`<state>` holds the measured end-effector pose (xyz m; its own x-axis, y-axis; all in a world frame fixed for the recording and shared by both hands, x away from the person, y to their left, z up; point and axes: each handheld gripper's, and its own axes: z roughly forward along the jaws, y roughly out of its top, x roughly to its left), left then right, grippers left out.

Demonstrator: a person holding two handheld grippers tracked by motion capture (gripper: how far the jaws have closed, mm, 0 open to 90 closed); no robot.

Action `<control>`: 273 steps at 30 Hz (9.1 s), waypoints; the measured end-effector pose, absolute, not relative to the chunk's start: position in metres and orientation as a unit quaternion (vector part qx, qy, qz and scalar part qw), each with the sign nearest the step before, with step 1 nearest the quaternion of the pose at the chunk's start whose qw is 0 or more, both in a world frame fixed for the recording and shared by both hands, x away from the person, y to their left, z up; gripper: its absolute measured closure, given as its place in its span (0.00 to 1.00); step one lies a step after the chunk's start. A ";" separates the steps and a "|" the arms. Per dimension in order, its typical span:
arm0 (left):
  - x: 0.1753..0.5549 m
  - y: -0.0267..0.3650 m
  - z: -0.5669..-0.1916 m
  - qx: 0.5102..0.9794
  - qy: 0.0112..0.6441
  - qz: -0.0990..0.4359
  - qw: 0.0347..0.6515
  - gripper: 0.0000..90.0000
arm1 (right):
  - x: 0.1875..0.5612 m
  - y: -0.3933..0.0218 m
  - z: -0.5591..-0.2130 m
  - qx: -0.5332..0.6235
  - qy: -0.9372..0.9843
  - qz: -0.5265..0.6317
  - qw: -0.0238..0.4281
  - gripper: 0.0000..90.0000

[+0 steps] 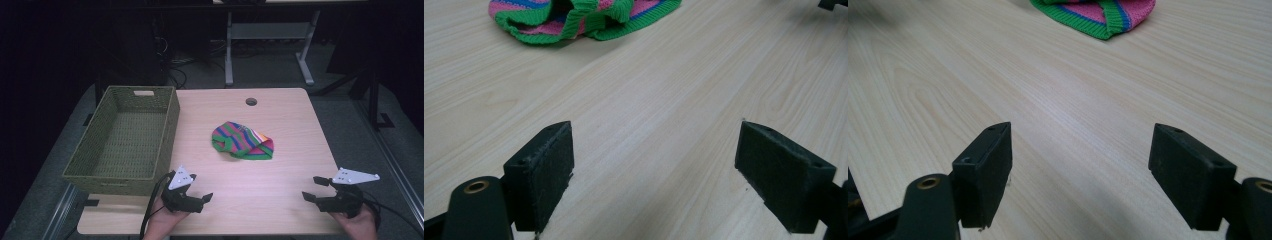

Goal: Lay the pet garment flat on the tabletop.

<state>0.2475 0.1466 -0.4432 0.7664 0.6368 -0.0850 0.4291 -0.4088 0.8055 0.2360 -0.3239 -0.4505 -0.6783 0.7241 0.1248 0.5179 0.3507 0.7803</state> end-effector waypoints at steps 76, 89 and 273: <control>0.252 0.152 -0.442 0.835 0.307 0.116 0.441 0.18 | 0.433 -0.157 -0.371 0.283 0.915 0.282 0.046 0.27; 0.253 0.152 -0.441 0.835 0.303 0.120 0.444 0.18 | 0.445 -0.149 -0.385 0.289 0.920 0.261 0.040 0.27; 0.247 0.162 -0.438 0.823 0.317 0.127 0.455 0.18 | 0.319 -0.126 -0.433 0.305 0.897 0.321 0.001 0.81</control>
<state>0.2472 0.1621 -0.4376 0.7666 0.6372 -0.0795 0.4063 -0.3854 0.8285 0.3188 -0.1265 -0.4335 -0.8144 0.5468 0.1943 0.5459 0.6083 0.5761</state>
